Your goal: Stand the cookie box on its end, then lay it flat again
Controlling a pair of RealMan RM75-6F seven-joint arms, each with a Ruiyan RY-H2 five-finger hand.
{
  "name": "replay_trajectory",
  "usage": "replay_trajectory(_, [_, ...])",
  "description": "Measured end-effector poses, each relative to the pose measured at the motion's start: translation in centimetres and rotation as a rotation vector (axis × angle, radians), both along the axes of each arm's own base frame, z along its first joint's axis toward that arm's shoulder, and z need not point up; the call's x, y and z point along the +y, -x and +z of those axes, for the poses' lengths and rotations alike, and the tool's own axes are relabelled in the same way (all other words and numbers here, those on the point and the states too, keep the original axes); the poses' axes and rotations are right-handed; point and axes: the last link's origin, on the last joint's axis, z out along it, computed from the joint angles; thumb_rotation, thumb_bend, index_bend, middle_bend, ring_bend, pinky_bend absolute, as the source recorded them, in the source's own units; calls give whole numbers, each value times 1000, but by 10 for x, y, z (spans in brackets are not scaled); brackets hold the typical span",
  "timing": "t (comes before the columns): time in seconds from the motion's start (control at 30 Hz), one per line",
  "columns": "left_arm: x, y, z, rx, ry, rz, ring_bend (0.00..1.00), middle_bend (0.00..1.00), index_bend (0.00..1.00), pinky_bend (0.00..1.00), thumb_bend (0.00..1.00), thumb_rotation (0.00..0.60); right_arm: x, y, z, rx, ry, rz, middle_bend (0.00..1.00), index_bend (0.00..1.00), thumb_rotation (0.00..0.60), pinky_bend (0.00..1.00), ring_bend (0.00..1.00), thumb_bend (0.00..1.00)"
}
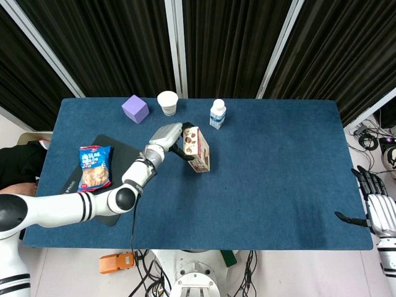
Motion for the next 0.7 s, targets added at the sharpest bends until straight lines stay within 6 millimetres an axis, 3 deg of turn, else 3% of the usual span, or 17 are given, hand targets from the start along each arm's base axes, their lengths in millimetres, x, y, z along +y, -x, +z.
replay_trajectory(0.13, [-8,12,-6,-160,10,36,240,396,377,177,96,600,-1,-2,-1,1,-3,6,0,0,600,0,0,0])
replay_trajectory(0.27, [-23,22,-25,-336,37,65,202,389,377,76,96,600,-1,-4,0,4,-2,7,0,0,600,0,0,0])
replay_trajectory(0.47, [-35,31,-58,-444,-12,29,158,389,377,30,96,600,0,-6,1,10,1,5,0,0,600,0,0,0])
replay_trajectory(0.7, [-33,55,-81,-416,-114,-34,151,376,359,13,85,600,2,-5,1,12,6,-4,0,0,600,0,0,0])
